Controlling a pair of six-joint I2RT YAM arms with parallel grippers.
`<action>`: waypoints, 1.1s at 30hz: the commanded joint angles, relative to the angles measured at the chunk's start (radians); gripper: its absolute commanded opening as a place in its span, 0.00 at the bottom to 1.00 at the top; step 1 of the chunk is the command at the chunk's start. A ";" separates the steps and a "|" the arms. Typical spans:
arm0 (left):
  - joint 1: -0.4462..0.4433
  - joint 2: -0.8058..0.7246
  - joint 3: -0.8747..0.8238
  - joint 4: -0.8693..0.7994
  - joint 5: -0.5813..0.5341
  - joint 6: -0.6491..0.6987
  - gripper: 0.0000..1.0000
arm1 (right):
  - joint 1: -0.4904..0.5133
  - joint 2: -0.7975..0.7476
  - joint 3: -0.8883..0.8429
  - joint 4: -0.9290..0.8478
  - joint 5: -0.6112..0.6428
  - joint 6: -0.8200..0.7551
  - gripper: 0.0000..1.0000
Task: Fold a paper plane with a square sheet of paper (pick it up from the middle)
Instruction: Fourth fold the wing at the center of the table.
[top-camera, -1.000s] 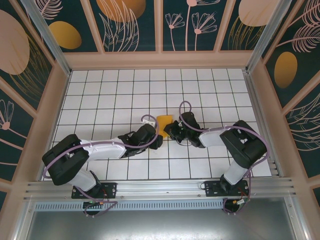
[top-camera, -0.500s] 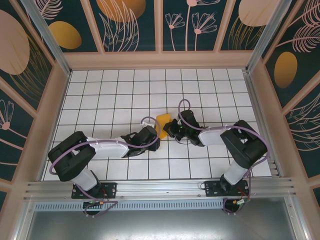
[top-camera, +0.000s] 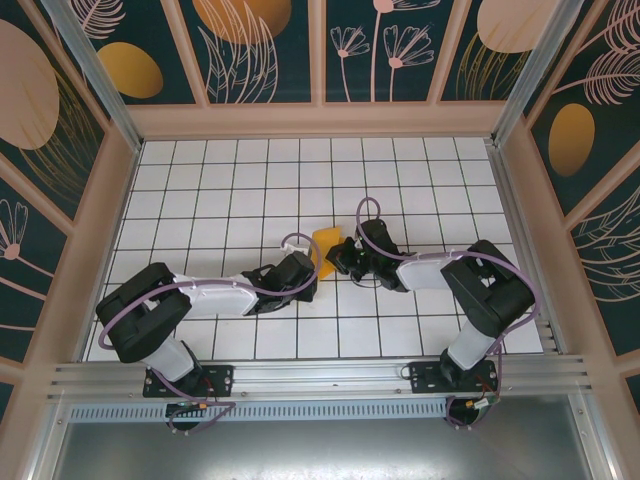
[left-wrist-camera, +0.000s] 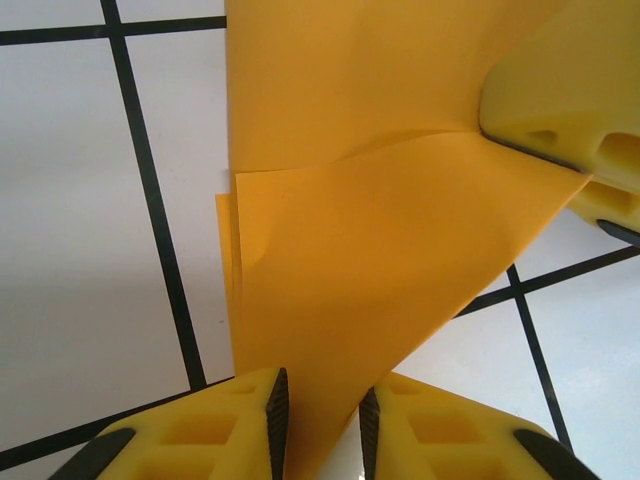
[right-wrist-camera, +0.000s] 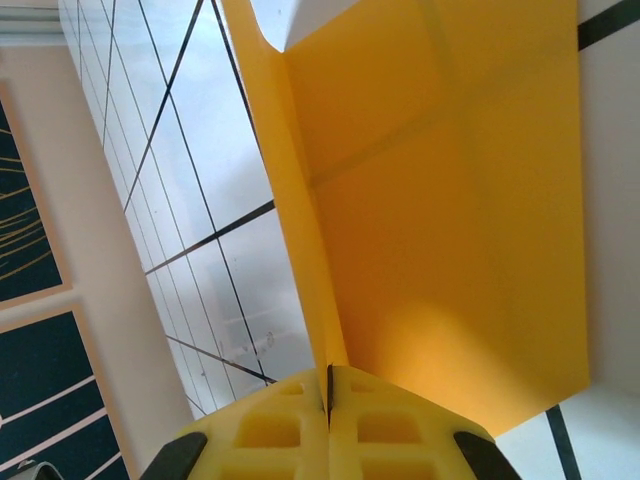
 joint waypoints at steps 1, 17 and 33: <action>-0.003 0.014 0.026 -0.008 -0.028 0.000 0.26 | 0.005 -0.004 0.032 -0.025 -0.009 -0.020 0.06; -0.002 0.038 0.027 -0.012 -0.030 -0.003 0.00 | 0.005 -0.023 0.071 -0.097 -0.005 -0.088 0.18; 0.151 -0.111 -0.228 0.359 0.369 -0.002 0.00 | -0.112 -0.337 -0.006 -0.254 -0.017 -0.343 0.39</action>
